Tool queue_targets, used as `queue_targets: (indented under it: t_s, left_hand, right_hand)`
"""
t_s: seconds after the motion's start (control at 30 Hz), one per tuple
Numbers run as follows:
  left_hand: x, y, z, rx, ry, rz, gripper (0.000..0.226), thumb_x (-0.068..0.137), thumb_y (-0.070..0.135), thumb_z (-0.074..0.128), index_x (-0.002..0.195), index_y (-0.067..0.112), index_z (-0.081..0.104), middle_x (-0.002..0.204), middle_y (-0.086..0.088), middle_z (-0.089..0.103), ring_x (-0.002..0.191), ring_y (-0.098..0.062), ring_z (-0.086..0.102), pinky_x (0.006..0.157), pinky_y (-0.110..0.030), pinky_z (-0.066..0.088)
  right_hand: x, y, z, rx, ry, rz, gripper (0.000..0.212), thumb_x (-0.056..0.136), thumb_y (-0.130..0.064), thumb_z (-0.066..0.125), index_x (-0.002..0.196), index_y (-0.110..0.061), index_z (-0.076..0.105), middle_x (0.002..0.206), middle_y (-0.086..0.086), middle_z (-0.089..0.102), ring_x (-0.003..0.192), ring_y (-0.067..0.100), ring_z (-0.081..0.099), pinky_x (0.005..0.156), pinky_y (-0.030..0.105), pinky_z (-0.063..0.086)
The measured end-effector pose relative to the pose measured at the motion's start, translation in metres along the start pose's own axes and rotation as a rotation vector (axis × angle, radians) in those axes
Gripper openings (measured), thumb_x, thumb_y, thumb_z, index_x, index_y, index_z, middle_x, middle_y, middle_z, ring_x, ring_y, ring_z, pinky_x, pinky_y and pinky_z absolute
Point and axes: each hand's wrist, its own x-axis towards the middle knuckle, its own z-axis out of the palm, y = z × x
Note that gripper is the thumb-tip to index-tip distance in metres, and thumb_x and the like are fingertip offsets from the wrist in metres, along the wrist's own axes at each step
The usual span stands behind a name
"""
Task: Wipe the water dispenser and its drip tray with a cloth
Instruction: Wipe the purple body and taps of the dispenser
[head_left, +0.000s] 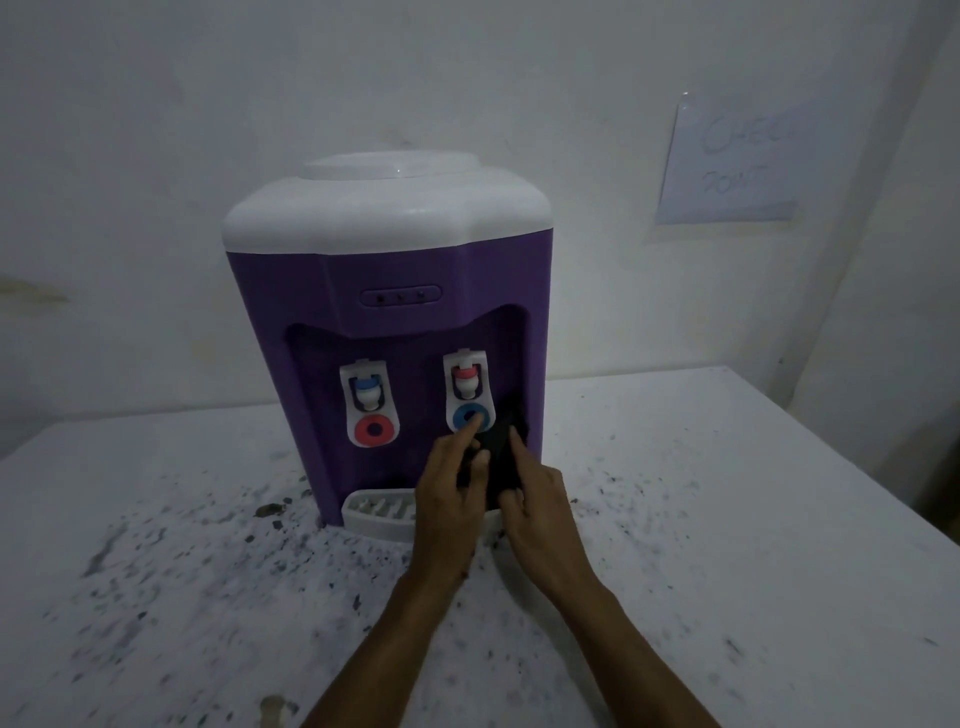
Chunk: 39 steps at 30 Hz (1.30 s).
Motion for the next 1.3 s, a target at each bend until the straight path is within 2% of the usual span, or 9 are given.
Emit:
queue_targets:
  t_s: [0.13,0.3,0.47,0.63,0.7,0.8,1.03,1.17,1.3]
  left_hand:
    - [0.001,0.005,-0.013,-0.255,-0.041,-0.185,0.028,0.096,0.031,0.036,0.120,0.031,0.050,0.105,0.008,0.067,0.101,-0.010,0.064,0.087,-0.022,0.051]
    - [0.008,0.002,-0.032,-0.205,-0.134,-0.135,0.029,0.097,0.028,0.035,0.116,0.021,0.056,0.104,0.009,0.070,0.101,-0.006,0.065,0.087,-0.021,0.051]
    - [0.013,0.002,-0.036,-0.318,-0.171,-0.252,0.033,0.094,0.030,0.034,0.107,0.015,0.061,0.105,0.004,0.070,0.104,-0.010,0.064,0.093,-0.029,0.050]
    - [0.018,0.004,-0.043,-0.383,-0.221,-0.301,0.034,0.095,0.029,0.034,0.099,0.013,0.064,0.104,-0.001,0.071,0.101,-0.016,0.065,0.090,-0.030,0.051]
    - [0.020,0.002,-0.049,-0.336,-0.192,-0.286,0.033,0.096,0.025,0.035,0.097,0.013,0.065,0.100,-0.001,0.071,0.097,-0.015,0.066,0.087,-0.028,0.052]
    - [0.020,-0.003,-0.063,-0.234,-0.095,-0.244,0.033,0.095,0.026,0.034,0.091,0.016,0.065,0.092,0.004,0.072,0.089,-0.011,0.067,0.080,-0.022,0.051]
    - [0.019,-0.017,-0.117,-0.104,0.180,-0.188,0.031,0.095,0.023,0.035,0.081,0.017,0.062,0.081,0.004,0.069,0.074,-0.011,0.064,0.070,-0.022,0.052]
    - [0.022,-0.027,-0.140,-0.046,0.376,-0.203,0.024,0.097,0.022,0.036,0.093,0.016,0.059,0.093,0.005,0.065,0.088,-0.012,0.062,0.077,-0.032,0.052]
    - [0.024,-0.035,-0.155,-0.087,0.403,-0.324,0.027,0.096,0.028,0.036,0.109,0.019,0.059,0.113,0.002,0.062,0.106,-0.017,0.058,0.087,-0.036,0.050]
  right_hand:
    - [0.002,-0.005,0.017,0.014,0.095,-0.026,0.072,0.090,-0.013,0.054,0.148,-0.031,0.017,0.127,-0.008,0.047,0.115,0.010,0.049,0.097,0.032,0.048]
    - [0.007,-0.016,0.033,0.107,0.192,-0.019,0.072,0.093,-0.006,0.052,0.147,-0.035,0.012,0.133,-0.036,0.026,0.127,-0.003,0.038,0.108,0.034,0.039]
    - [0.014,-0.023,0.037,0.142,0.257,-0.036,0.074,0.094,-0.003,0.049,0.144,-0.041,0.009,0.146,-0.014,0.031,0.134,0.006,0.037,0.109,0.038,0.038]
    - [0.022,-0.023,0.039,0.153,0.301,-0.024,0.065,0.096,-0.012,0.050,0.147,-0.034,0.015,0.146,-0.010,0.034,0.132,0.009,0.040,0.108,0.036,0.039]
    - [0.022,-0.027,0.042,0.187,0.320,0.029,0.061,0.096,-0.018,0.050,0.148,-0.027,0.020,0.147,-0.004,0.038,0.130,0.009,0.042,0.105,0.023,0.040]
    - [0.022,-0.036,0.055,0.326,0.379,0.220,0.053,0.097,-0.023,0.048,0.146,-0.021,0.027,0.141,-0.001,0.045,0.117,0.002,0.043,0.083,-0.002,0.037]
    - [0.033,-0.044,0.086,0.644,0.467,0.501,0.041,0.096,-0.017,0.051,0.135,-0.015,0.036,0.121,0.007,0.056,0.102,0.018,0.057,0.089,0.034,0.051]
    - [0.037,-0.052,0.100,0.884,0.379,0.581,0.038,0.094,-0.007,0.051,0.129,-0.012,0.038,0.120,0.010,0.052,0.100,0.021,0.060,0.072,0.024,0.056]
    - [0.035,-0.067,0.121,0.947,0.273,0.628,0.041,0.095,-0.005,0.049,0.134,-0.010,0.037,0.125,0.013,0.050,0.106,0.027,0.059,0.068,0.022,0.057]
